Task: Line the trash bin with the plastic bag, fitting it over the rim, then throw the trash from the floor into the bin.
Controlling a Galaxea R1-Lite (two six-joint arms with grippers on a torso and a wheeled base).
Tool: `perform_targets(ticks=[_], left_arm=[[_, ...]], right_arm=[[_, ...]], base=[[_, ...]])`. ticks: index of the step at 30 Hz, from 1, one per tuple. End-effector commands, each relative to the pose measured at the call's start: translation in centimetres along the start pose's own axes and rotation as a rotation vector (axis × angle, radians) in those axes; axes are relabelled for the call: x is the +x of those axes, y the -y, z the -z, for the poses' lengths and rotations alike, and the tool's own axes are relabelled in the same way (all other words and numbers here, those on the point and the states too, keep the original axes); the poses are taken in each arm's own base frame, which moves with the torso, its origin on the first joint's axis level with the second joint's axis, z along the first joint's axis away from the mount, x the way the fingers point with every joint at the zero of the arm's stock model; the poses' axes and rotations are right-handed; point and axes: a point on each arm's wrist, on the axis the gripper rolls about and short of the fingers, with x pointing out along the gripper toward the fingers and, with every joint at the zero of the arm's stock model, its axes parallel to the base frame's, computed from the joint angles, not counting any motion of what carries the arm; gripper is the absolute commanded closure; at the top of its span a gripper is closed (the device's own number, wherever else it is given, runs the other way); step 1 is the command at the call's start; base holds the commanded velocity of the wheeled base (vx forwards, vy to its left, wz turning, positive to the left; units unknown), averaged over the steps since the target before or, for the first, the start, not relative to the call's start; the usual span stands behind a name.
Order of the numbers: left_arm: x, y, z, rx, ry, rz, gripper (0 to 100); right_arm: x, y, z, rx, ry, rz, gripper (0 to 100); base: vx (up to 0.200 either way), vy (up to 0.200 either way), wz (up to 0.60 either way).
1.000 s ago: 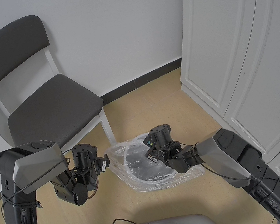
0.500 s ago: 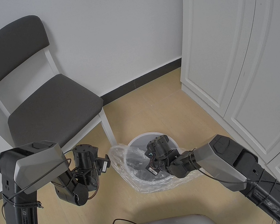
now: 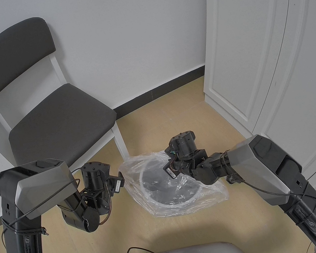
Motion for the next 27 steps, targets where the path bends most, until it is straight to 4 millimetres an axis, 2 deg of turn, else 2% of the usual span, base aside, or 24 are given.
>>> perform_targets(ticks=[1,7,18,27], left_arm=[[0.0,0.0,-0.1,-0.002,0.004,-0.001,0],[0.0,-0.1,-0.4,-0.014,0.035,-0.009,0],[-0.2,0.4,-0.8,-0.021,0.066,-0.006,0],[-0.8,1.1,-0.9,-0.015,0.075,0.015,0]], right_arm=[[-0.4,1.7,-1.1,0.023,0.041,0.034,100],[-0.1,2.6,-1.2,0.044,0.096,0.076,100],[1.0,2.4,-0.3,0.043,0.196,0.186,100],[1.0,4.9,-0.5,-0.045,0.233,0.317,100]], base=[[0.0,0.0,0.0],[0.0,0.0,0.0],[0.0,0.0,0.0],[0.0,0.0,0.0]])
